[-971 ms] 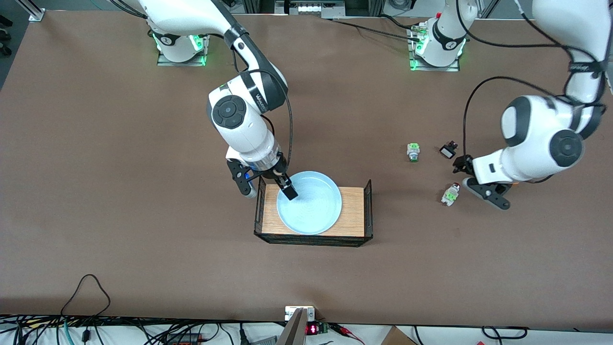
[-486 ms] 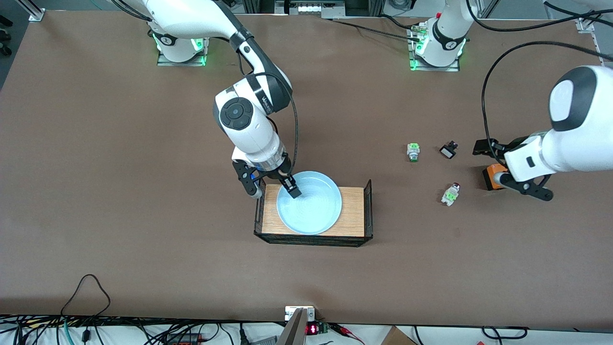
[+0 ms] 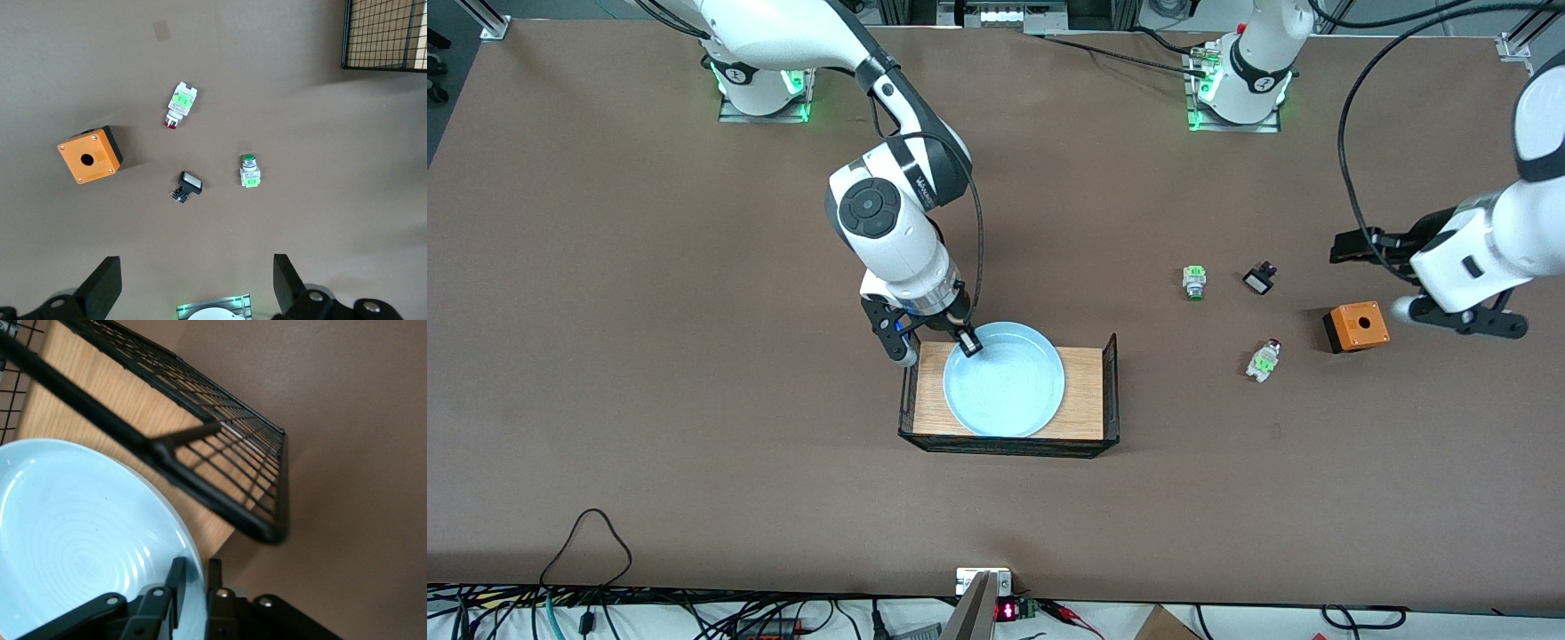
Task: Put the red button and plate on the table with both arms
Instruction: 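Withdraw the left gripper while the right gripper holds the plate rim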
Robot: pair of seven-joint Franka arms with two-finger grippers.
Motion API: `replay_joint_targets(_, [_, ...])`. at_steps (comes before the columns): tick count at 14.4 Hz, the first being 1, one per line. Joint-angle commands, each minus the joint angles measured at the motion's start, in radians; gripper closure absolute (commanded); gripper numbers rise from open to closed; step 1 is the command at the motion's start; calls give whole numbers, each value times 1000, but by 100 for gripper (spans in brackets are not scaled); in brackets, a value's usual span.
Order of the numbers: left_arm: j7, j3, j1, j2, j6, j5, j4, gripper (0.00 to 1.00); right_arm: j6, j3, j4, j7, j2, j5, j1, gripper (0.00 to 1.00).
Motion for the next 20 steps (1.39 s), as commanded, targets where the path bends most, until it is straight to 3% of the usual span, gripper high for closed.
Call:
replay_joint_targets(1, [-20, 11, 6, -97, 6, 2, -74, 0, 18, -15, 23, 2, 17, -15, 12, 99])
replay_joint_targets(4, [-180, 8, -9, -259, 131, 94, -271, 0, 18, -15, 24, 1, 18, -15, 14, 100])
replay_joint_targets(7, [-208, 8, 0, -324, 161, 93, -339, 0, 18, -20, 24, -21, 8, -18, 32, 100])
replay_joint_targets(9, [-207, 8, 6, -365, 211, 91, -392, 0, 14, -61, 24, -33, -8, -10, 67, 100])
replay_joint_targets(15, [-195, 8, 11, -359, 198, 90, -368, 0, -2, -75, 24, -36, -88, 2, 74, 100])
replay_joint_targets(20, [-193, 8, 21, -356, 196, 88, -366, 0, -192, -75, 23, -157, -209, 20, 32, 100])
